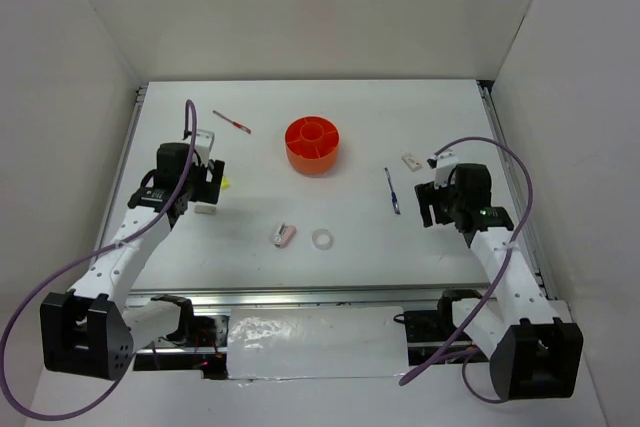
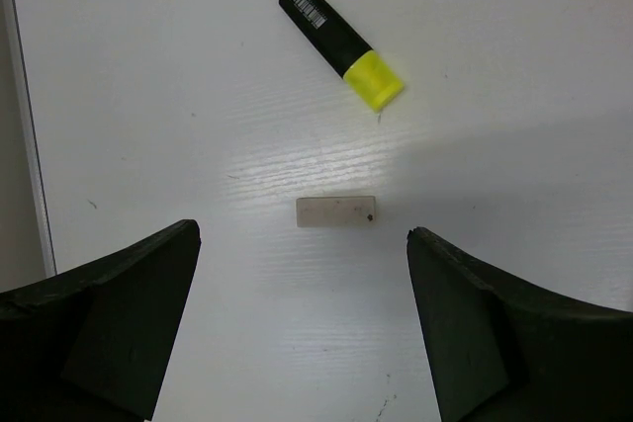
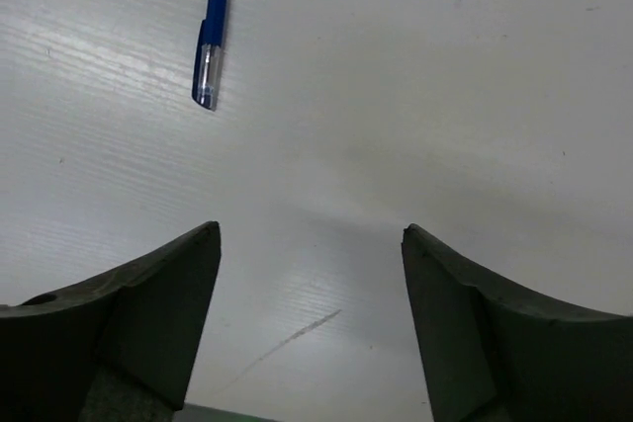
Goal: Sort the stationery into containers
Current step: Pick up the pen from the center of the board.
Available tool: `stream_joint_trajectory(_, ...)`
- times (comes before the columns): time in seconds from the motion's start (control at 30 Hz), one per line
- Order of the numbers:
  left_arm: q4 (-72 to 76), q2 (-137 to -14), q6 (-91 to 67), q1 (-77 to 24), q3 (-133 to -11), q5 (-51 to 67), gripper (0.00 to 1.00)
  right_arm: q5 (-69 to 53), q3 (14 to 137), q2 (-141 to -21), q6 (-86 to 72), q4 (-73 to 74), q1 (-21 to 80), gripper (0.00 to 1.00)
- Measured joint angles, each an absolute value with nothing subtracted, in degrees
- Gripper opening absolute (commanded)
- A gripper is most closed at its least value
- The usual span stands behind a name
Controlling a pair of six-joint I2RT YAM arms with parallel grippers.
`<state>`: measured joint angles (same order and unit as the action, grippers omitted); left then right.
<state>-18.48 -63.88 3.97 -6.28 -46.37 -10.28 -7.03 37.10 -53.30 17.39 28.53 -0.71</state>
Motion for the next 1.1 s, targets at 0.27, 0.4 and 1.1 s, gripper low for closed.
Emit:
stream_joint_trajectory(0.27,-18.4,-63.8,2.8,-6.3,-46.4,-10.4,0.95,-5.1,42.4,-63.6,11.8,28.4,6.5,0.61)
stream_joint_trajectory(0.4,-18.5,-61.8,2.8,-6.3,-46.4,-10.2,0.94,-2.9,45.9,-70.9,8.4,27.4,10.0,0.6)
stream_joint_trajectory(1.1,-18.3,-58.2,2.8,-6.3,-46.3,-8.7,0.93,1.3,66.7,-102.6,-2.2,27.6,14.8,0.49)
